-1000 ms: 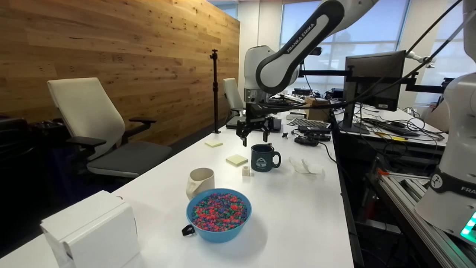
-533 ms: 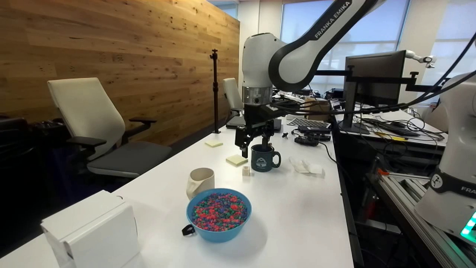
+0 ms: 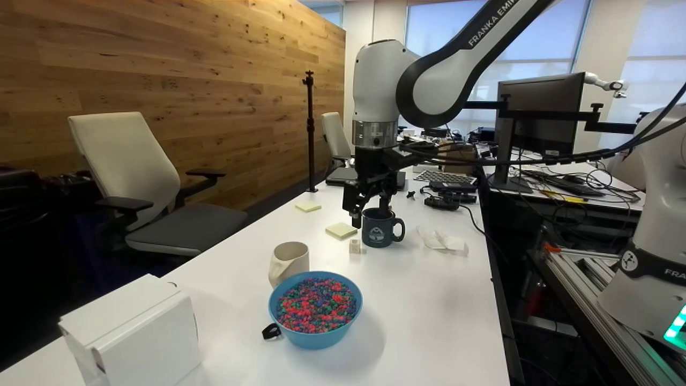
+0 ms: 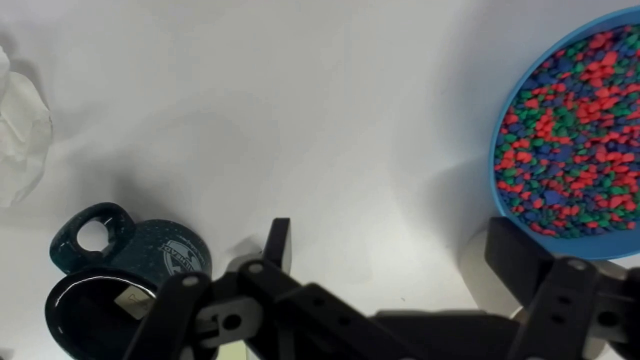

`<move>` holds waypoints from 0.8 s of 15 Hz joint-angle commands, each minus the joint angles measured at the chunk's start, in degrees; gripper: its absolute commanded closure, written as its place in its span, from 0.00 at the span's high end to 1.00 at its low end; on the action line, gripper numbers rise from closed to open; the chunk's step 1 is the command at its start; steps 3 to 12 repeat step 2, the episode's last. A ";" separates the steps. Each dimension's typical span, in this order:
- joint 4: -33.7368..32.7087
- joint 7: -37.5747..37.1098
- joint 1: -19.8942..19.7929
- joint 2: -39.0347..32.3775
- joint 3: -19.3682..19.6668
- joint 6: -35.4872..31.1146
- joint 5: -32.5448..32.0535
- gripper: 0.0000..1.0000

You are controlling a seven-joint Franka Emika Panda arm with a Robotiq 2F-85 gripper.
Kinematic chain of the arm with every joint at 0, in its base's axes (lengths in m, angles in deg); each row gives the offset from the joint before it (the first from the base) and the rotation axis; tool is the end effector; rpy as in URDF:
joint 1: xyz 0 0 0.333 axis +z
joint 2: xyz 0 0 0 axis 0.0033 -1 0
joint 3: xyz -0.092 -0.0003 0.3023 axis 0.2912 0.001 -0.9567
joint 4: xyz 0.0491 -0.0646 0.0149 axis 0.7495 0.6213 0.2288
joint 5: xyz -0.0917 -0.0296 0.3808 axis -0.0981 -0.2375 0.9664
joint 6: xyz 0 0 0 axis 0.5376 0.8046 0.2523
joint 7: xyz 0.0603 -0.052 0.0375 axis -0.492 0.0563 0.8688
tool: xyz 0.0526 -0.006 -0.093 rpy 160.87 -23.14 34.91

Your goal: Put the block inside the mug

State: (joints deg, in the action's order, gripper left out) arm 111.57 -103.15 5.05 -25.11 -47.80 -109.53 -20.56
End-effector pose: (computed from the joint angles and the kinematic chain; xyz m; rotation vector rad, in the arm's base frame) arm 0.5378 0.0118 0.3027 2.9810 -0.8115 0.0610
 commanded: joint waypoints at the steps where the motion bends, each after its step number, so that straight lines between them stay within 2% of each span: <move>1: 2.06 1.29 -0.87 2.54 -0.60 0.58 -1.08 1.00; 12: 1.94 0.97 -0.84 2.50 -0.52 0.87 -1.35 1.00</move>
